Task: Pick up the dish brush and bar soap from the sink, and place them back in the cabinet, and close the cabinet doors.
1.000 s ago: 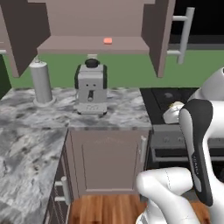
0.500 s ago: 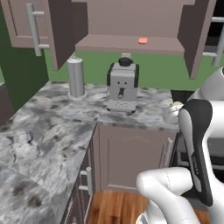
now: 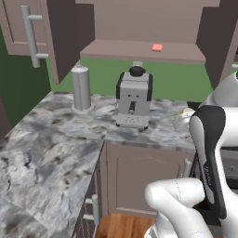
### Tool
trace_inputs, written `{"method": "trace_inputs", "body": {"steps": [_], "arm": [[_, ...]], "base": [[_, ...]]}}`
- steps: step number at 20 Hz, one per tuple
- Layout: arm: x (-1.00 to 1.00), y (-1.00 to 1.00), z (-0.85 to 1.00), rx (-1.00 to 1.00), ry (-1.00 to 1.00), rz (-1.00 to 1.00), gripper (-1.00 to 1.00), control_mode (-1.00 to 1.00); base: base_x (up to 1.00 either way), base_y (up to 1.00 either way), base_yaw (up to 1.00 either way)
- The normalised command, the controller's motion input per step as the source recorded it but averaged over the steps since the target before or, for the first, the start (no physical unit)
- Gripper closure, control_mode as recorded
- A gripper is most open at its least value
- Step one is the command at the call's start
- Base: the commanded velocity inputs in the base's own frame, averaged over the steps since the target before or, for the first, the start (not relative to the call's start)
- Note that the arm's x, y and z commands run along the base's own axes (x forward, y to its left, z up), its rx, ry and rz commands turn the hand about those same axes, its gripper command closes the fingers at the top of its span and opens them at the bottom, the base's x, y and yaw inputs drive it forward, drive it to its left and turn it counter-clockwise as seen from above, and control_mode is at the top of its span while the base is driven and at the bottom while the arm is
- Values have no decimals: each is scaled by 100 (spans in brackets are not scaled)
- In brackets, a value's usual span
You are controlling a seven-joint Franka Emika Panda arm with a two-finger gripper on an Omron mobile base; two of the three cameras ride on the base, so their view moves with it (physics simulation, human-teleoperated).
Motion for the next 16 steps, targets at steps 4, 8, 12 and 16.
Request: {"method": "trace_inputs", "body": {"steps": [4, 8, 12, 16], "arm": [[0, 0, 0, 0, 0, 0, 100, 100], [0, 0, 0, 0, 0, 0, 100, 100], [0, 0, 0, 0, 0, 0, 100, 100], [0, 0, 0, 0, 0, 0, 100, 100]], "base": [[63, 47, 0], [20, 43, -8], [11, 61, -23], [25, 74, -25]]}}
